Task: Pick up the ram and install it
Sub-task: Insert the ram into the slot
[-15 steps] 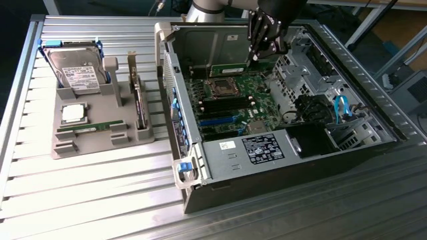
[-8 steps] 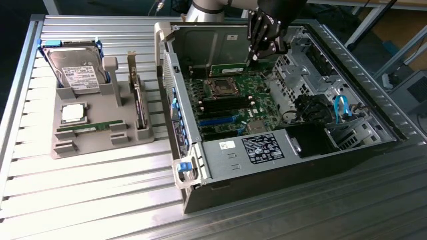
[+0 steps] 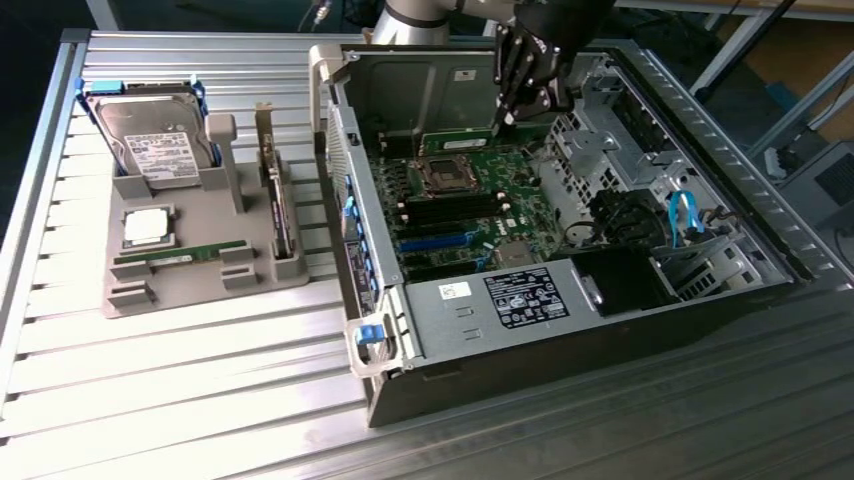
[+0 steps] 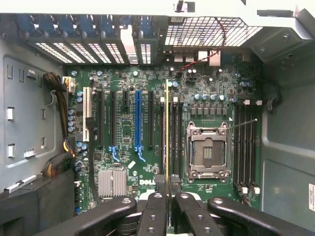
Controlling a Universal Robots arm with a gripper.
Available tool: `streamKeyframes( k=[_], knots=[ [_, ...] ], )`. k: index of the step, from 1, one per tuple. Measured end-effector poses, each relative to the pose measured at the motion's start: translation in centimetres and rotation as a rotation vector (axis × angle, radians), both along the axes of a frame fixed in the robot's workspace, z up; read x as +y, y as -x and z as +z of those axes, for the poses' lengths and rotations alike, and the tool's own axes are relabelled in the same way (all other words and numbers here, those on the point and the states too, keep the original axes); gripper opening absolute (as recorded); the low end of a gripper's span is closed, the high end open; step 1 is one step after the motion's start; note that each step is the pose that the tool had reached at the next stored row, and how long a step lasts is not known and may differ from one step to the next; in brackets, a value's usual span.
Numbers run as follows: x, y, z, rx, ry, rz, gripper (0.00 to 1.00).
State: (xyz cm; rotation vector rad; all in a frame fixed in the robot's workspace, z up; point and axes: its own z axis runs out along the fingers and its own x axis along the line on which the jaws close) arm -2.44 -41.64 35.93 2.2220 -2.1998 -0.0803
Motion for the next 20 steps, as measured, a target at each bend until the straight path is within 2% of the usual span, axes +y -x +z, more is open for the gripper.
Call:
streamKeyframes(
  k=[6, 12, 20],
  knots=[
    [0.00, 0.0, -1.23, 0.0001, 0.0000, 0.000, 0.13],
    [0.00, 0.0, -2.88, 0.0002, 0.0000, 0.000, 0.13],
    [0.00, 0.0, -4.13, 0.0001, 0.0000, 0.000, 0.13]
  ],
)
